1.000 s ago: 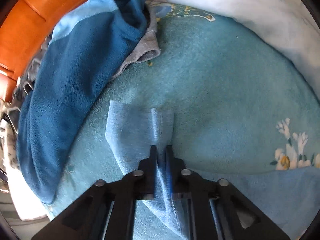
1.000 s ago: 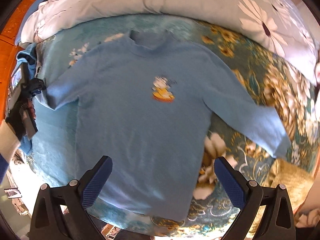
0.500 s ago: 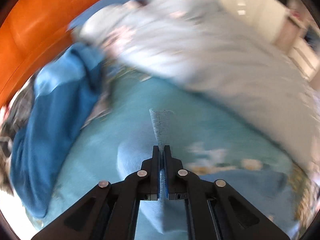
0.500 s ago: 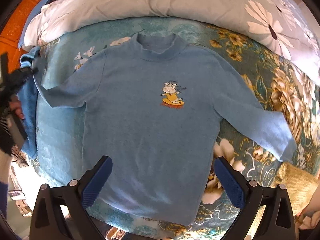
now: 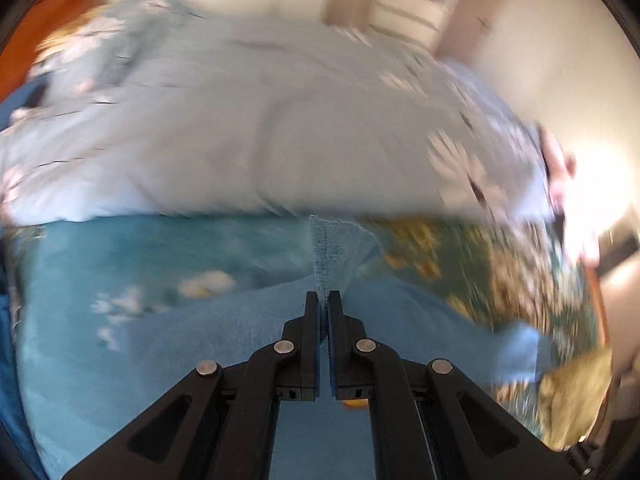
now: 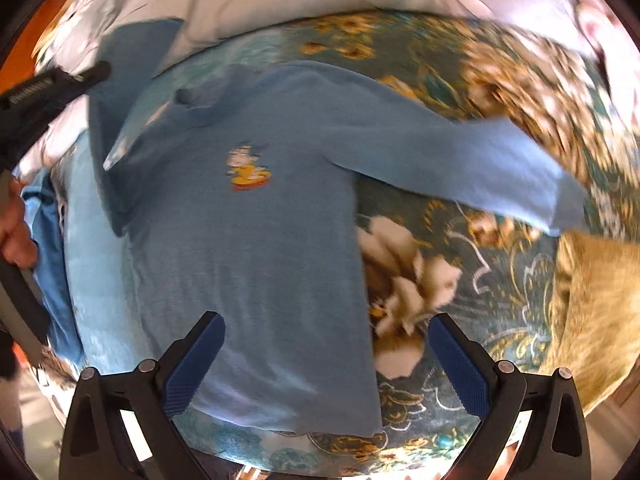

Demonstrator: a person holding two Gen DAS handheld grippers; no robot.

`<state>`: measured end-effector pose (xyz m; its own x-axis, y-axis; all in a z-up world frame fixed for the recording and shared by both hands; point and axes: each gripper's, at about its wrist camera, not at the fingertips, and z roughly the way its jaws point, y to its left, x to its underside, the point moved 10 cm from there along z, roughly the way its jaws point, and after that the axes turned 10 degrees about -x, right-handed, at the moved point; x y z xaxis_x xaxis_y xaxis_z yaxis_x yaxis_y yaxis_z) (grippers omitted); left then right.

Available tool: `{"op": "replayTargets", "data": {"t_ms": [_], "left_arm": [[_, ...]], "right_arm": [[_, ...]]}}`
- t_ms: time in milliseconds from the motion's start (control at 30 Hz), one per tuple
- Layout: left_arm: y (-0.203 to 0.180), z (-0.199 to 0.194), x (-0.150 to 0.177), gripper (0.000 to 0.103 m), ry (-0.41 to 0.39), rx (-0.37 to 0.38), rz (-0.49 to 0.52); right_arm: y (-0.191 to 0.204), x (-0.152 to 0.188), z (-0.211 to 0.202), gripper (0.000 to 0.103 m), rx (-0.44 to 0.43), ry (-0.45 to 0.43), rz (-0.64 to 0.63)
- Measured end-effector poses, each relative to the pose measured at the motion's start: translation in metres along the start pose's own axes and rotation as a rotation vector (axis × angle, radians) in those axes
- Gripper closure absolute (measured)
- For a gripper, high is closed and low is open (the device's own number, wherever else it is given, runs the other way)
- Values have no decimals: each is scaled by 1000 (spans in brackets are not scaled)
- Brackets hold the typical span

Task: Fold clothes

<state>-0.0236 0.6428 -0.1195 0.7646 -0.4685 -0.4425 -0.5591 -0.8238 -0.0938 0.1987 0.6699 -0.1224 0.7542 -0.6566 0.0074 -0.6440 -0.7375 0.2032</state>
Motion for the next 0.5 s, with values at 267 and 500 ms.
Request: {"op": "replayTargets", "data": {"t_ms": [267,500], "left_arm": [[-59,61,72,100,232,34,136],[-30,32,93,77,285,102,119]], "right_arm": [[-36,10,4,0,-18,-17,81],[-38,-17,12,0,-60,-55,83]]}}
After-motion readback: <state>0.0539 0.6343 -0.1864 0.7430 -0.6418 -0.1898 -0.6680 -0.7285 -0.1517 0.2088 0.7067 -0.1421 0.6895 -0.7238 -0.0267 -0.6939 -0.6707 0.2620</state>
